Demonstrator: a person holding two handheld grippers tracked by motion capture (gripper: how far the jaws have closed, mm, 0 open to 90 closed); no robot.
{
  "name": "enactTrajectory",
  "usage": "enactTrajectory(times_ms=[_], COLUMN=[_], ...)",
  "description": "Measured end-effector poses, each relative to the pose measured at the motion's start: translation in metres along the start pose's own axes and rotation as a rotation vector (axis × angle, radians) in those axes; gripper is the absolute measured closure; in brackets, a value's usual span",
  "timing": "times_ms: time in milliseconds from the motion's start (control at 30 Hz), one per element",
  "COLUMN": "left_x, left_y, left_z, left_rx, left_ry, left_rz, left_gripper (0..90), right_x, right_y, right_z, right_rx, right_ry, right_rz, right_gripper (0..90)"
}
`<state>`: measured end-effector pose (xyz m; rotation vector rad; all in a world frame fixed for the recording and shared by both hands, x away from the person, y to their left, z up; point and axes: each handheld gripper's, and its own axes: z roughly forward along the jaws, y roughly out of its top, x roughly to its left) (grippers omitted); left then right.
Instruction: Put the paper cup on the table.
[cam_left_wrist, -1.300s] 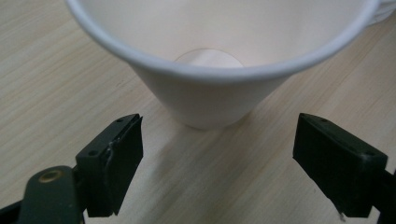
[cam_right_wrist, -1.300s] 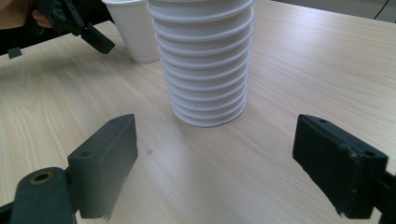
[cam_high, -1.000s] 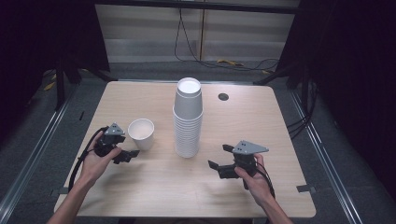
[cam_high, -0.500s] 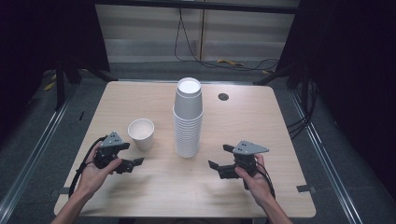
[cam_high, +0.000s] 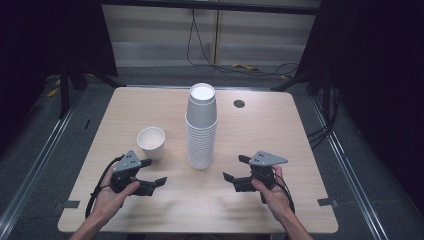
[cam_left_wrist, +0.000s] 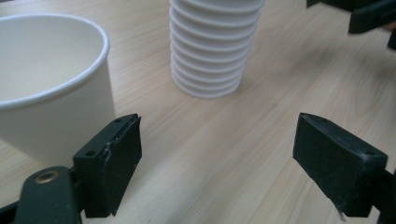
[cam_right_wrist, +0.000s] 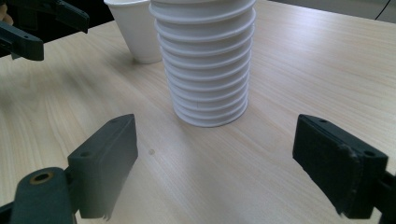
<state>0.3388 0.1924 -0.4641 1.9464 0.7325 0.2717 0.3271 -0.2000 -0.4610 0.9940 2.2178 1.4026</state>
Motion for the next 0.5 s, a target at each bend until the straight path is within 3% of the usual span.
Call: enactTrajectory(times_ms=[33,167,300,333,500], left_x=[-0.002,-0.008,-0.013,-0.015,-0.019], left_y=[-0.002,-0.009,-0.011,-0.013,-0.016], left_z=[0.002,0.009,0.011,0.010,0.011], left_rx=[-0.008,-0.016,-0.010,-0.005,0.010], left_ry=[0.014,0.005,-0.013,-0.034,-0.047], left_rz=[-0.006,-0.042,-0.044,-0.047,-0.041], left_gripper=[15.7,15.7,15.6,15.6,15.7], right_x=[0.000,0.001,0.002,0.003,0.002], right_y=[0.000,-0.001,-0.001,-0.001,-0.008], right_z=[0.000,0.002,0.002,0.001,0.002], right_rx=[0.003,0.008,0.000,0.003,-0.009], right_ry=[0.003,0.014,0.024,0.024,0.025], right_rz=[0.001,-0.003,-0.002,0.000,0.003], right_gripper=[13.9,13.9,13.9,13.8,14.1])
